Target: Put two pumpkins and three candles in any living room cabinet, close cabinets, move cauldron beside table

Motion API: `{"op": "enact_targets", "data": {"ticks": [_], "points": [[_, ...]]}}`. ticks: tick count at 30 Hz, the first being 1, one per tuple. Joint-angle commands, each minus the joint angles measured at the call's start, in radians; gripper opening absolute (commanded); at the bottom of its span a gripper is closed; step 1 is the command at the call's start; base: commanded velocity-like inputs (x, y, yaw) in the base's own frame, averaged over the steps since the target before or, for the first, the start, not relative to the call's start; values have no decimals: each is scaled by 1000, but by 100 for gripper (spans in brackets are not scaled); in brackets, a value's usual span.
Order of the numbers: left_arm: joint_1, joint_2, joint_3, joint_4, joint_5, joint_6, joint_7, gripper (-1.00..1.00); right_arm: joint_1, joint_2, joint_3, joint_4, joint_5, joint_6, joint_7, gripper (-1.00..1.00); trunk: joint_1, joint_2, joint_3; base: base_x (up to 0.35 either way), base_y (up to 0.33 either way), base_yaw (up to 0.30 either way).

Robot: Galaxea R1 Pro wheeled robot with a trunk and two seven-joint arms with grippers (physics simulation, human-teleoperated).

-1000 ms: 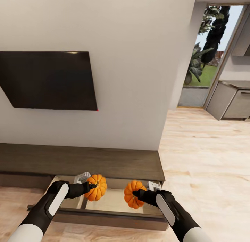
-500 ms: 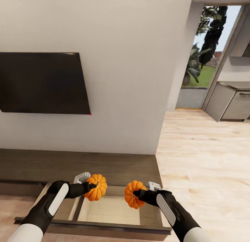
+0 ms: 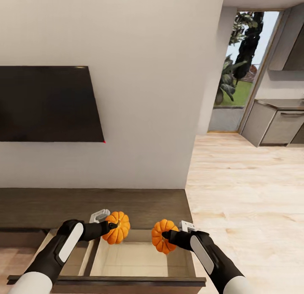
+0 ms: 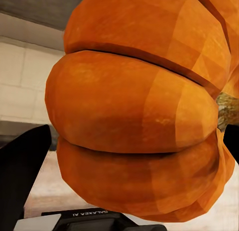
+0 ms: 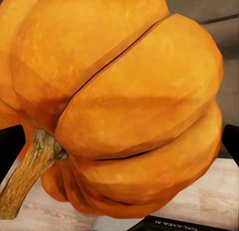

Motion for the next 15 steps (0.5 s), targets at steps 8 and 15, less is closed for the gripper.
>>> {"op": "enact_targets", "data": {"ticks": [8, 15], "points": [[-1, 1, -2, -1, -5, 2, -4, -100, -1, 2, 2, 0, -4, 4, -5, -100, 1, -2, -2, 37, 19, -1], [-1, 0, -4, -1, -7, 1, 0, -100, -1, 5, 2, 9, -4, 4, -13, -100, 20, -37, -18, 1, 0, 0]]}}
